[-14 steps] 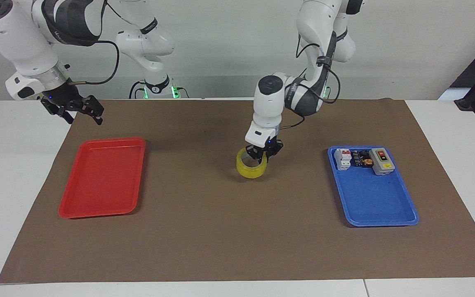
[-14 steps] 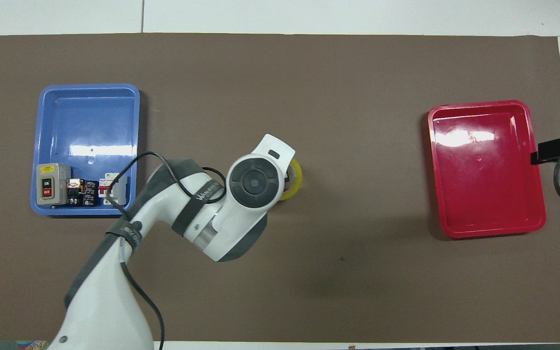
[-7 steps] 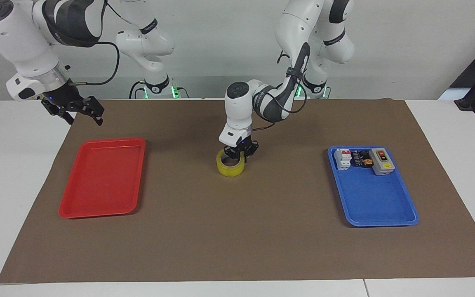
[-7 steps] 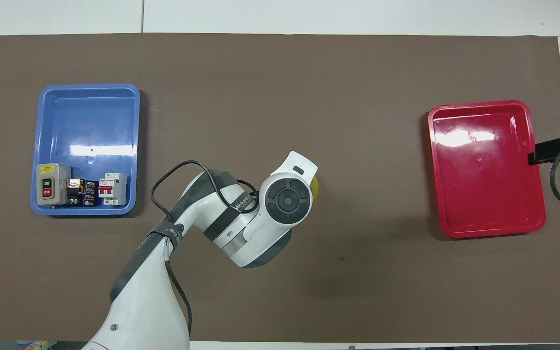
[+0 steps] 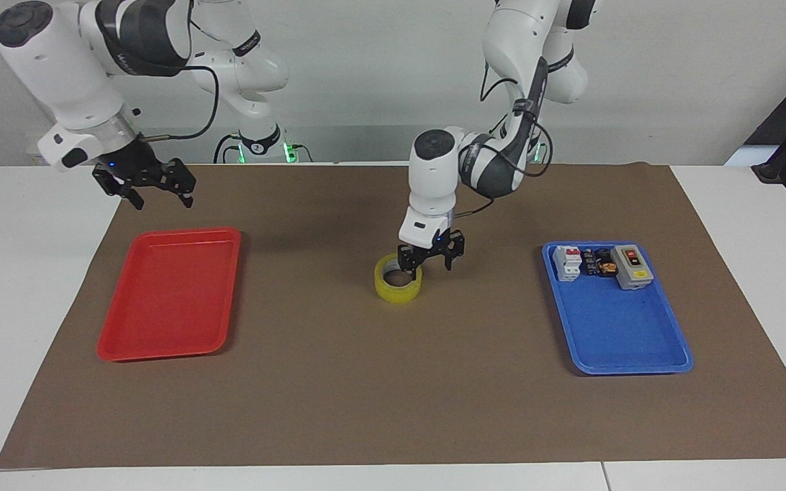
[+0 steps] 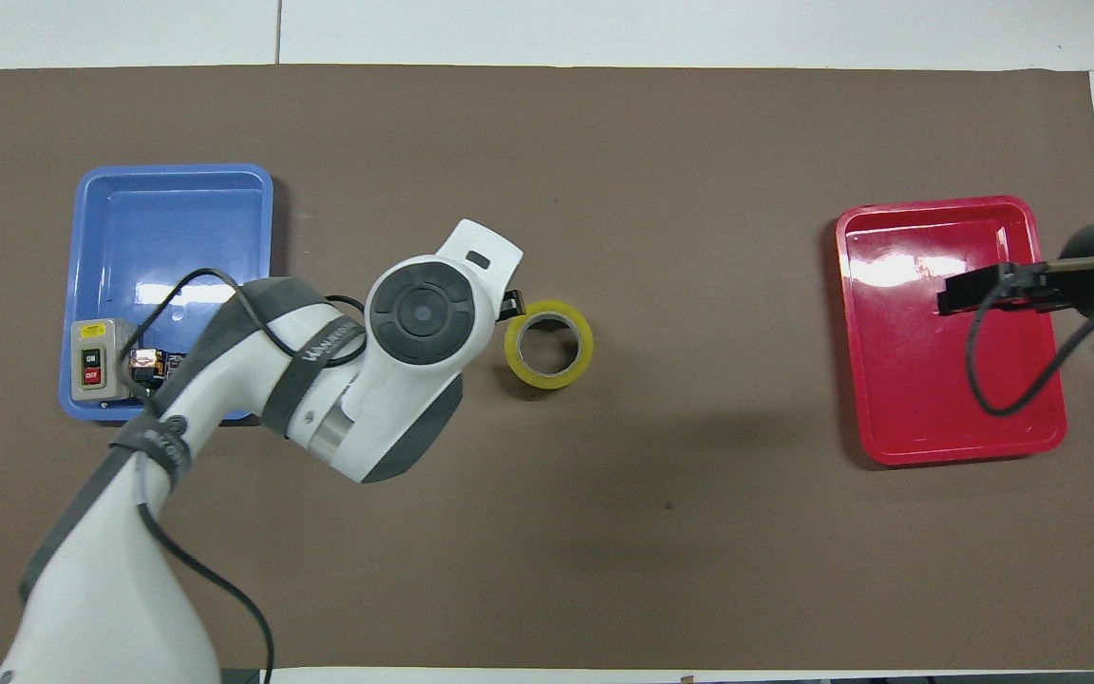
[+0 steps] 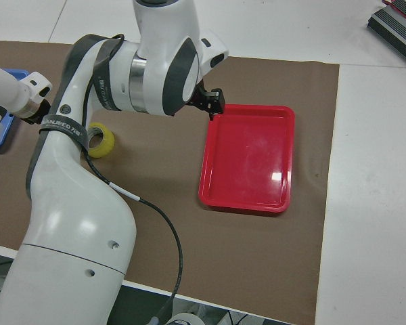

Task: Place and move tape with both arms
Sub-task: 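Withdraw the left gripper while the right gripper reaches the tape, then grasp the tape with the right gripper and carry it into the red tray, then lower the tape into the red tray and open the right gripper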

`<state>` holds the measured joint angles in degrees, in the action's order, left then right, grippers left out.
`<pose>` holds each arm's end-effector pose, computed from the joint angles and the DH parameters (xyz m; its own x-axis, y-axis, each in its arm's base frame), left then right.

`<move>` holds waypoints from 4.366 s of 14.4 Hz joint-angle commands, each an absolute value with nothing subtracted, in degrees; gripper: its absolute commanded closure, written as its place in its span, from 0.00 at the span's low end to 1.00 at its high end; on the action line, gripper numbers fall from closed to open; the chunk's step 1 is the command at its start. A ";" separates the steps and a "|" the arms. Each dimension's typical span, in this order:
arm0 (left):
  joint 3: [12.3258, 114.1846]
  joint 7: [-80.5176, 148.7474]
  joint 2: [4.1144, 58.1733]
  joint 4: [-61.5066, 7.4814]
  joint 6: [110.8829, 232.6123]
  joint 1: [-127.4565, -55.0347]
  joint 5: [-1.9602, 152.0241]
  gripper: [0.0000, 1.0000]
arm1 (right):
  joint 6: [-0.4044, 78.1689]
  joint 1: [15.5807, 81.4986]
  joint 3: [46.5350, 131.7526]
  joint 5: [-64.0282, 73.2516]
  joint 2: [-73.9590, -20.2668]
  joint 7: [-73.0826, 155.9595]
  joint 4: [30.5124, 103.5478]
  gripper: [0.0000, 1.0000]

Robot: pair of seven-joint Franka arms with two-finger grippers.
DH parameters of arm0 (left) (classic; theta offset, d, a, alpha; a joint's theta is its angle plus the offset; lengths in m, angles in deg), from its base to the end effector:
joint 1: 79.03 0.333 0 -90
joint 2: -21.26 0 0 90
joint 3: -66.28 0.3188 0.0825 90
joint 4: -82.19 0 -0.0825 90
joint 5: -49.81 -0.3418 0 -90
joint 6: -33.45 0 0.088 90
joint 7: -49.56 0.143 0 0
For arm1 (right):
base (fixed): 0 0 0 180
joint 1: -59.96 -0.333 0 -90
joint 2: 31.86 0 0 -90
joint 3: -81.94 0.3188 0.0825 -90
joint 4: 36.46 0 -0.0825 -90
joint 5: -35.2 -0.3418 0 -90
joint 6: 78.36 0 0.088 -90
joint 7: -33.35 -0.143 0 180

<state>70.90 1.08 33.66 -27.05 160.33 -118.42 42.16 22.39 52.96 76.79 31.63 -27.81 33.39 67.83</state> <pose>0.4835 -0.3281 0.3842 0.9754 0.1570 0.1548 0.1623 -0.9865 -0.0221 0.4997 0.0227 0.5352 0.9997 0.0215 0.0082 0.0220 -0.9975 -0.0676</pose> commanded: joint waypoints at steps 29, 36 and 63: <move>70.68 51.49 19.41 -14.23 122.48 -80.78 51.14 0.00 | 51.83 24.89 77.02 31.25 -53.92 5.31 68.59 1.00; 70.50 50.97 19.33 -14.41 125.56 -80.87 50.69 0.00 | 32.13 44.01 76.23 32.13 -43.30 27.14 65.85 1.00; 70.59 50.96 19.33 -14.32 125.39 -80.70 50.69 0.00 | 50.66 69.28 76.23 35.38 -43.82 52.69 81.58 0.00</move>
